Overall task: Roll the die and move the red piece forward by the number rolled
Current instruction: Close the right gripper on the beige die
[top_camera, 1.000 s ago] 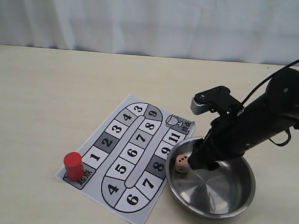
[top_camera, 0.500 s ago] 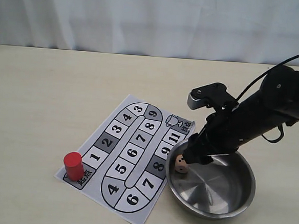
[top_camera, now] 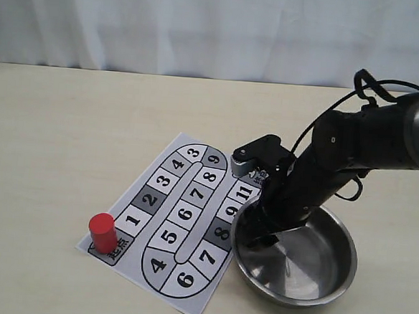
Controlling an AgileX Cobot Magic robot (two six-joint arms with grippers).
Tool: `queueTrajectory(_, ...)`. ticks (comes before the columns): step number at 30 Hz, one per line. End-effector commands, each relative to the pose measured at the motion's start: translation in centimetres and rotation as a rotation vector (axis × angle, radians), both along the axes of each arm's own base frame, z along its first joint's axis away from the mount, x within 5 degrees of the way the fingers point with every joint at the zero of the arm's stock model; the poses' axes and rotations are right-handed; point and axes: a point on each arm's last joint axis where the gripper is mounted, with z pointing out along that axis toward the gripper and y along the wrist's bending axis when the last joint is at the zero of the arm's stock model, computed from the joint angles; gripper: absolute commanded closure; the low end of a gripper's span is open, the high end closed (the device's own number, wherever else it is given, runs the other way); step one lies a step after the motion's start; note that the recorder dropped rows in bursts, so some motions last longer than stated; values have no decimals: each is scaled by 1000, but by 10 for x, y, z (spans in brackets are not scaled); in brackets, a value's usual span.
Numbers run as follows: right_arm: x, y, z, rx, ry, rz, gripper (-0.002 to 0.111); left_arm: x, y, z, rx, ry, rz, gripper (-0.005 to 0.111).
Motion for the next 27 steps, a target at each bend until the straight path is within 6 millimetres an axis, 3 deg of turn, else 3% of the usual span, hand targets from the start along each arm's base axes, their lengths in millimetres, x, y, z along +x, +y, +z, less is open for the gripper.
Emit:
queueTrajectory(1, 5, -1, -2, -20, -42, -4, 46, 0, 0, 3, 2, -18, -8, 107)
queueTrajectory(8, 10, 3, 0, 35, -86, -53, 46, 0, 0, 3, 2, -18, -8, 107)
queueTrajectory(14, 12, 3, -16, 19, -63, -56, 46, 0, 0, 3, 2, -18, -8, 107)
queueTrajectory(23, 7, 2, -13, -2, -29, -34, 102, 0, 0, 3, 2, -18, -8, 107)
queueTrajectory(27, 3, -2, 8, -34, -34, 16, 104, 0, 0, 3, 2, -18, -8, 107)
